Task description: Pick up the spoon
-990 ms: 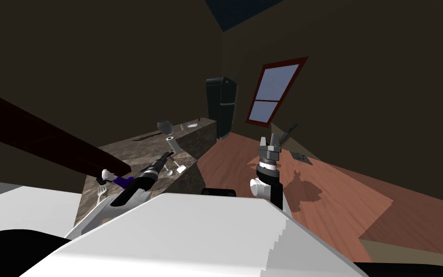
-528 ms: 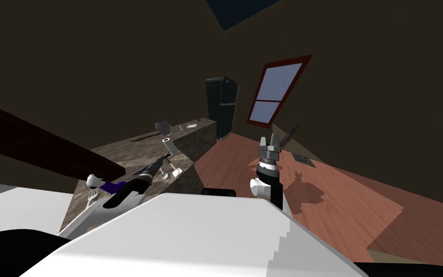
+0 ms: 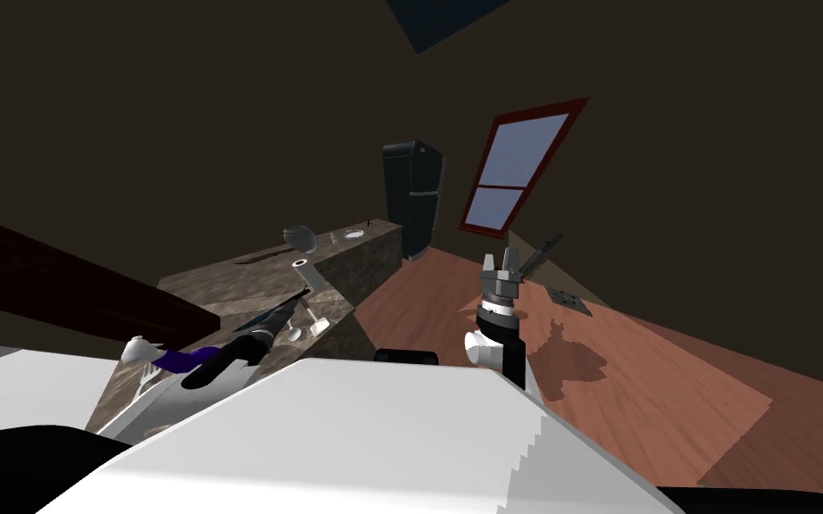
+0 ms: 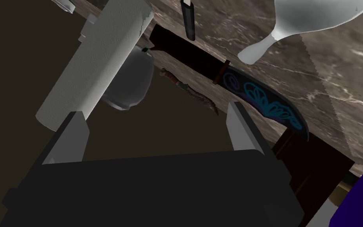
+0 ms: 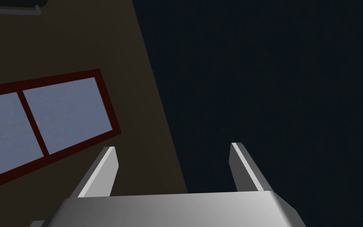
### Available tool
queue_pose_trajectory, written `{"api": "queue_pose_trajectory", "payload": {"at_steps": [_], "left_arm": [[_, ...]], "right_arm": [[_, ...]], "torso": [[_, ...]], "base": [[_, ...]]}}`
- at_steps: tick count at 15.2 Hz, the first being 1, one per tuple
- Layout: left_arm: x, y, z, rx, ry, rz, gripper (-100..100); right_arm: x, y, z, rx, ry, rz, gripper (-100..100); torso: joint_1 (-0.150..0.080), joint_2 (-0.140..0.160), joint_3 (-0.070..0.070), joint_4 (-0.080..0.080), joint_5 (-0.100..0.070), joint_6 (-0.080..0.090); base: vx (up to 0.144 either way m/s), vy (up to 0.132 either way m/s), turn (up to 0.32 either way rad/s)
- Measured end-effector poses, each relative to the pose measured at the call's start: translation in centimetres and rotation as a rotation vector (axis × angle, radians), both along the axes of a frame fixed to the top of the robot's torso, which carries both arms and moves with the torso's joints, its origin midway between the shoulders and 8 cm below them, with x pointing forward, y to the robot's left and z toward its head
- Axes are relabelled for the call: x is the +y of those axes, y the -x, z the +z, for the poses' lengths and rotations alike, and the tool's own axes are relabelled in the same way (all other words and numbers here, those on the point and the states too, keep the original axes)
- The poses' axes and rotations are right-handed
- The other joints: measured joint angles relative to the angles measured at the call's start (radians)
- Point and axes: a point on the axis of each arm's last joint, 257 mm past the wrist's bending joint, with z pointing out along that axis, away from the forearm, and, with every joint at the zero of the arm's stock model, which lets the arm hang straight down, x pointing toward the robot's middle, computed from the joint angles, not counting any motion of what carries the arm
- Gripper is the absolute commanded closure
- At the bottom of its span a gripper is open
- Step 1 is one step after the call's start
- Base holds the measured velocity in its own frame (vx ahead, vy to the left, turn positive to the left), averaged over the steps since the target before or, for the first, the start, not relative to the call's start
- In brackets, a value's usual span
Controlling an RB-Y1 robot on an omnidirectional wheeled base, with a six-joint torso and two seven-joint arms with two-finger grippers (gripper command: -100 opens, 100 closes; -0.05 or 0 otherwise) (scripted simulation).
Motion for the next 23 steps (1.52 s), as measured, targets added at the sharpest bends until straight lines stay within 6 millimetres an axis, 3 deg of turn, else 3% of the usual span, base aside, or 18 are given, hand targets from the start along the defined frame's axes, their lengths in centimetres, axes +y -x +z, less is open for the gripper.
{"api": "queue_pose_trajectory", "payload": {"at_steps": [10,23], "left_arm": [[3.7,5.8,-3.2,0.203,-0.001,0.117,-100],[6.4,12.9,-6.1,0.425,0.023,0.243,-100]], "right_arm": [[0.0,0.0,0.0,0.0,0.0,0.0,0],[0.0,0.0,0.0,0.0,0.0,0.0,0]], "torso": [[-0.001,0.0,0.0,0.0,0.0,0.0],[0.001,0.001,0.001,0.0,0.0,0.0]], "base": [[0.077,-0.059,0.031],[0.06,-0.044,0.024]]}}
